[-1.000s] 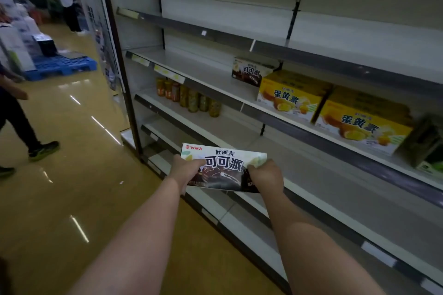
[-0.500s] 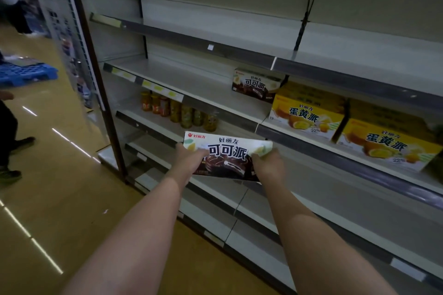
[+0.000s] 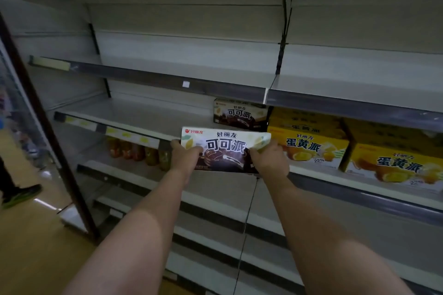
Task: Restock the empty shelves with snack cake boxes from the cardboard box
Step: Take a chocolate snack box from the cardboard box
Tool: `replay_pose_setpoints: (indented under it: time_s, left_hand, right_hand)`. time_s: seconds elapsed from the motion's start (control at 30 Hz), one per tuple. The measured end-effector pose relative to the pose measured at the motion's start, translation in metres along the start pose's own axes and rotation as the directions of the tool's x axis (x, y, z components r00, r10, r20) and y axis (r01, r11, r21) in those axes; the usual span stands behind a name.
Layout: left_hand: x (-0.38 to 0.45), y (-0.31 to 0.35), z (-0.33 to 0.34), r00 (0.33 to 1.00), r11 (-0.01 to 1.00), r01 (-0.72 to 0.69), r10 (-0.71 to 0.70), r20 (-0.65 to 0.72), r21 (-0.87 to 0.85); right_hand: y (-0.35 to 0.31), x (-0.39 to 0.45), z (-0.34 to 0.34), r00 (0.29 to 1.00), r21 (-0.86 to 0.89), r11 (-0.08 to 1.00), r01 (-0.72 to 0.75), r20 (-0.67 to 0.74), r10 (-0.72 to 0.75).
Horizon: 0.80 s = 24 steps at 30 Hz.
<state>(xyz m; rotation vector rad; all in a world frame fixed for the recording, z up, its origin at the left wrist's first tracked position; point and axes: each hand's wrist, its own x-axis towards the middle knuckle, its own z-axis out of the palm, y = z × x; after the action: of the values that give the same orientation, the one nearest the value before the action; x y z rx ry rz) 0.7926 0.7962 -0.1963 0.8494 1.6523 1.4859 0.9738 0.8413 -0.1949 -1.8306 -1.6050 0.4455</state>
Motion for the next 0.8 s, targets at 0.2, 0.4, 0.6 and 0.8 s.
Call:
replay_pose_setpoints:
  time_s: [0.2,0.4,0.6,0.8]
  left_hand:
    - [0.059,-0.002,0.02,1.0,1.0,-0.005,0.006,0.024,-0.021]
    - [0.13,-0.004,0.031,0.999,0.994,-0.041,0.041,-0.005,0.105]
    - [0.191,-0.007,0.022,0.988,0.939,-0.144,0.115,0.107,0.313]
    - [0.222,-0.012,0.029,0.98,0.962,-0.131,0.088,0.179,0.239]
  right_hand:
    - [-0.006,0.04,0.013,0.997,-0.11,0.992,-0.067,-0.042,0.063]
    - [-0.03,0.073,0.043,0.982,-0.022,0.983,-0.181,-0.065,0.179]
    - [-0.051,0.101,0.084,0.96,0.079,0.963,-0.259,-0.093,0.265]
    - [-0.056,0.116,0.098,0.929,0.359,0.879,-0.314,-0.072,0.362]
